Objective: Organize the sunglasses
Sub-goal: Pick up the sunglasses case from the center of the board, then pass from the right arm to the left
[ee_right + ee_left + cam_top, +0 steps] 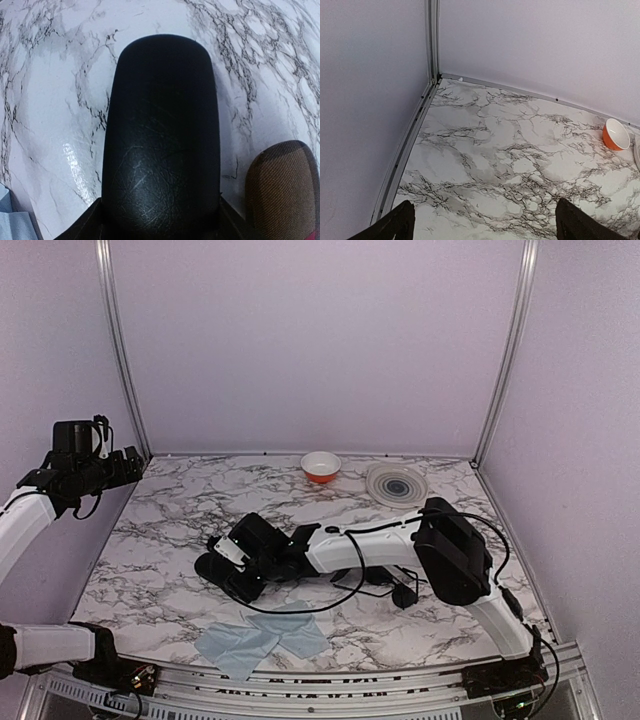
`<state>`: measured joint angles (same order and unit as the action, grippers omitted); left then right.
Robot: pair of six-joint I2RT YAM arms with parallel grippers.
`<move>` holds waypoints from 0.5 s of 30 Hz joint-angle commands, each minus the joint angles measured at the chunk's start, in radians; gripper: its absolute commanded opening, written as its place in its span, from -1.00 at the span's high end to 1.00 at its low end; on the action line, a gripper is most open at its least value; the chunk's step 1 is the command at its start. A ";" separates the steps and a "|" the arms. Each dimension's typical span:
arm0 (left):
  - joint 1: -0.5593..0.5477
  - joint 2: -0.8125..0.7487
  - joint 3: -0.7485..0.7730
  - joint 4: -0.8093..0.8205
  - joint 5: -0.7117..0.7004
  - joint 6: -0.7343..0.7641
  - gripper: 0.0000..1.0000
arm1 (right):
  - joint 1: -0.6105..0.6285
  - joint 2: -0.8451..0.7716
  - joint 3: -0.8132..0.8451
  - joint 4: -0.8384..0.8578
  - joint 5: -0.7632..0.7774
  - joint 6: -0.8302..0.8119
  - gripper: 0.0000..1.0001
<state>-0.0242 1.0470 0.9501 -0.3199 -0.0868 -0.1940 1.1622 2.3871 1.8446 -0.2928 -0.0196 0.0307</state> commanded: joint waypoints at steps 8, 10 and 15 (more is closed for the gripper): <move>0.004 0.009 -0.012 0.000 0.043 0.007 -0.97 | 0.006 -0.126 0.011 0.028 -0.063 -0.032 -0.11; 0.003 0.006 -0.008 0.000 0.059 0.013 -0.97 | 0.005 -0.172 -0.017 0.048 -0.066 -0.040 -0.12; 0.000 -0.008 -0.012 0.020 0.076 0.016 -0.97 | 0.000 -0.297 -0.113 0.104 -0.046 -0.056 -0.12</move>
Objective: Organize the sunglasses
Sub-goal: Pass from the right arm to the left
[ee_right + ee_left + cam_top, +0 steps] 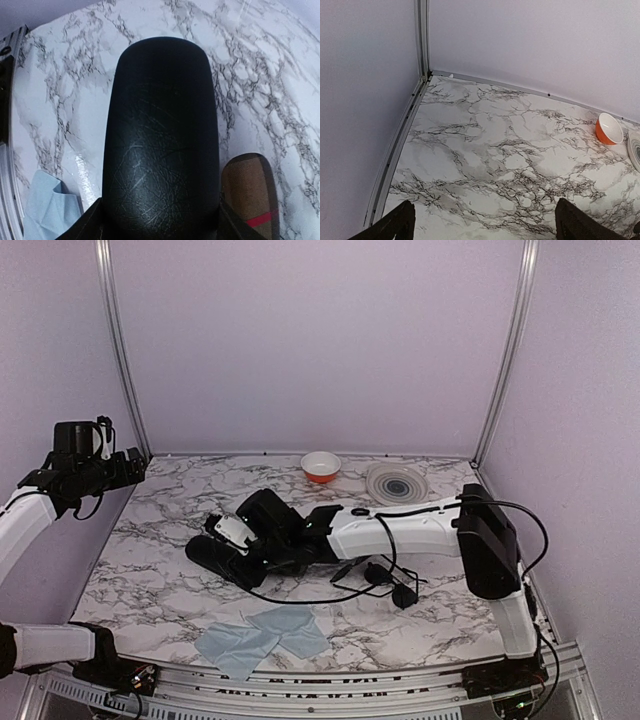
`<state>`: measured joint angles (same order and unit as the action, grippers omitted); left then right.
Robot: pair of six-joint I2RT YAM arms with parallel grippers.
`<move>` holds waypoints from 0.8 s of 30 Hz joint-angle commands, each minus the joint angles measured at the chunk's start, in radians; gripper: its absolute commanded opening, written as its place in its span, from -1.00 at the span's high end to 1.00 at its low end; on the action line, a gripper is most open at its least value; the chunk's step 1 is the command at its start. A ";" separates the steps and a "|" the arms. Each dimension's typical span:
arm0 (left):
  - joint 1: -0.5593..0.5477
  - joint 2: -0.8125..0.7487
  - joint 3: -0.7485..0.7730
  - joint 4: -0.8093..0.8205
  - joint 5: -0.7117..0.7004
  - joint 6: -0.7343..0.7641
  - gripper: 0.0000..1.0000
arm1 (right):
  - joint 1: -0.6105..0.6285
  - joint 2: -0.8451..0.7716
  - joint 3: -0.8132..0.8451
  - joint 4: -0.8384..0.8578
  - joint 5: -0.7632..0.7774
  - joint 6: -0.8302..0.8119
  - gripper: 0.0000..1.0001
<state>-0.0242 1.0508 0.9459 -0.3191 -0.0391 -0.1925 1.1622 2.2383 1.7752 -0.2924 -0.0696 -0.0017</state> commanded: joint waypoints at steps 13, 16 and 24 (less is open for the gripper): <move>-0.055 0.002 0.003 0.120 0.277 0.002 -0.97 | -0.126 -0.507 -0.442 0.233 0.002 -0.125 -0.11; -0.162 0.008 0.015 0.105 0.259 0.064 -0.96 | -0.140 -0.595 -0.557 0.261 -0.042 -0.205 -0.11; -0.441 0.072 0.140 0.055 0.240 0.222 -0.93 | -0.154 -0.762 -0.731 0.272 -0.060 -0.337 -0.11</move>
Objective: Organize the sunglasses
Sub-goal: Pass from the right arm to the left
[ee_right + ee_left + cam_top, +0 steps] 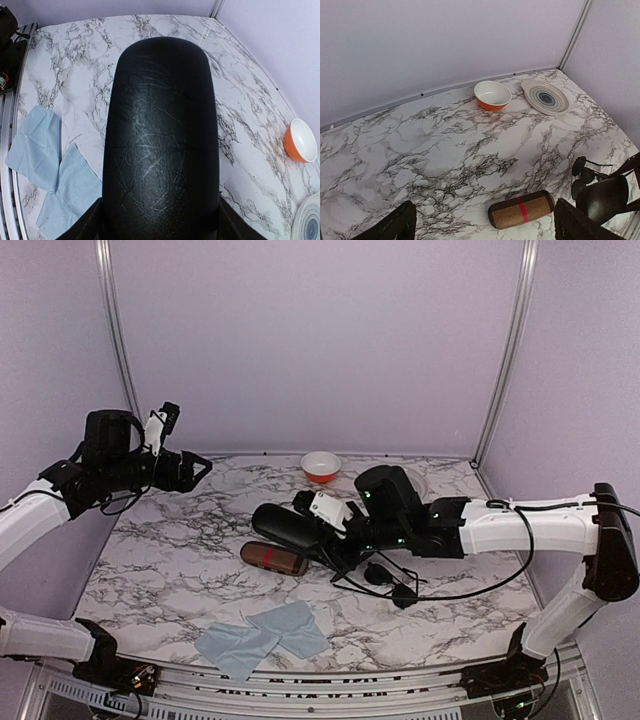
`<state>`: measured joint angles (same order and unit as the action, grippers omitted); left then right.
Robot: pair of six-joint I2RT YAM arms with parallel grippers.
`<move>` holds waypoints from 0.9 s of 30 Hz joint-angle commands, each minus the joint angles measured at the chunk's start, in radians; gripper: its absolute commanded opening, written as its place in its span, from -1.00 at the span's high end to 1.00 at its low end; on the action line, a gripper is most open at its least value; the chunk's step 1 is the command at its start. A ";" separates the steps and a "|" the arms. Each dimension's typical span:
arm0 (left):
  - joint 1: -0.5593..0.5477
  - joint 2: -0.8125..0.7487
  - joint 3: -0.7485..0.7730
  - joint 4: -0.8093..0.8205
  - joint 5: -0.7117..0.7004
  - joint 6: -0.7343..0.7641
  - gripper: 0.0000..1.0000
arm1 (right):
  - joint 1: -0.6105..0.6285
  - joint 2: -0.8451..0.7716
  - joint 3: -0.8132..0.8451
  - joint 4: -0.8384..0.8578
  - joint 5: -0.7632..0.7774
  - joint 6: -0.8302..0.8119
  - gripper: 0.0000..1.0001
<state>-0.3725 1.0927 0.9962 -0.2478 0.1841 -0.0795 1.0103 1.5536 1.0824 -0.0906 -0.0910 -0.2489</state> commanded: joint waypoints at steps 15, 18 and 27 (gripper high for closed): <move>-0.340 0.042 0.006 0.003 0.478 0.271 -0.92 | -0.007 -0.085 -0.028 -0.160 -0.384 -0.204 -0.09; -0.376 0.026 -0.025 -0.019 0.445 0.285 -0.94 | -0.008 -0.083 -0.010 -0.187 -0.442 -0.207 -0.08; -0.493 0.057 -0.082 -0.026 0.349 0.326 -0.98 | -0.007 -0.055 0.075 -0.321 -0.481 -0.226 -0.02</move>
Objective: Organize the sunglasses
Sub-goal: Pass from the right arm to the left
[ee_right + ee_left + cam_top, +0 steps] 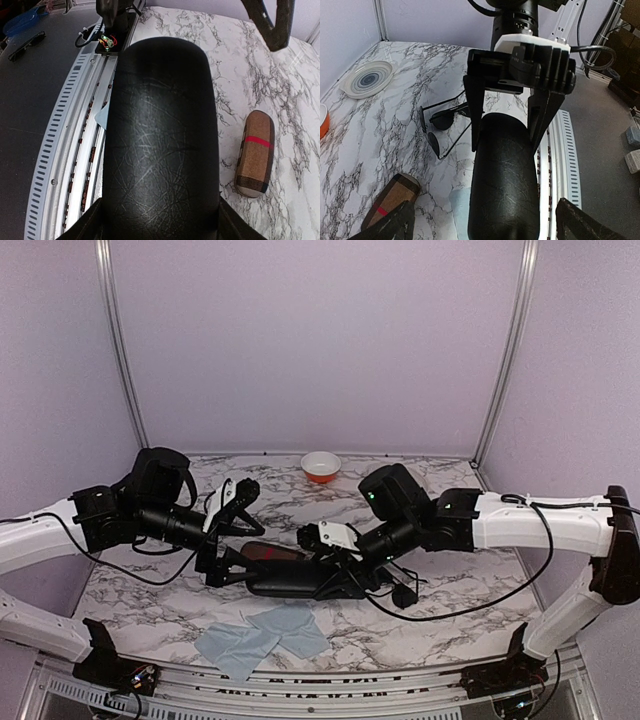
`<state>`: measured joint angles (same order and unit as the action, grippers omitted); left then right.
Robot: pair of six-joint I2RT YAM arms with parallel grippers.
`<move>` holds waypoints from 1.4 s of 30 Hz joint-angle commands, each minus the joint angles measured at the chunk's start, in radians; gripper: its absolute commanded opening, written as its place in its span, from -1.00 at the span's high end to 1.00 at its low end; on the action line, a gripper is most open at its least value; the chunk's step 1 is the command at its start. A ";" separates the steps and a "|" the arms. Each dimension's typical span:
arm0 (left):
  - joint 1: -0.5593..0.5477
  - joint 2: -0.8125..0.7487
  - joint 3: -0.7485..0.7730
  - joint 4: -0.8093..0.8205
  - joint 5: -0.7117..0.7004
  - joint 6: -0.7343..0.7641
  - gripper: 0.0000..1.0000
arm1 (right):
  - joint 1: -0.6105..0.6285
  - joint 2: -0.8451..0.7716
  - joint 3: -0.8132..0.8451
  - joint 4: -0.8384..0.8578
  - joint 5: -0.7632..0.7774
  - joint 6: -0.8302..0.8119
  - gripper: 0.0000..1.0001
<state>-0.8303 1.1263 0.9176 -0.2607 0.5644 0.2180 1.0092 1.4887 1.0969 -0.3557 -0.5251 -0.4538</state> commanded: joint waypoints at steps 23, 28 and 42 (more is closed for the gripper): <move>-0.175 0.150 0.010 -0.038 -0.114 0.045 -0.67 | -0.006 0.090 0.183 -0.167 -0.067 -0.091 0.01; -0.183 0.159 0.013 -0.037 -0.136 0.055 -0.64 | -0.006 0.097 0.192 -0.176 -0.073 -0.089 0.02; -0.194 0.159 0.002 -0.035 -0.160 0.080 -0.82 | -0.006 0.081 0.173 -0.157 -0.079 -0.088 0.05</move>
<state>-1.0103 1.2739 0.9169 -0.2680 0.4091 0.2764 1.0058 1.5848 1.2320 -0.5575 -0.5785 -0.5362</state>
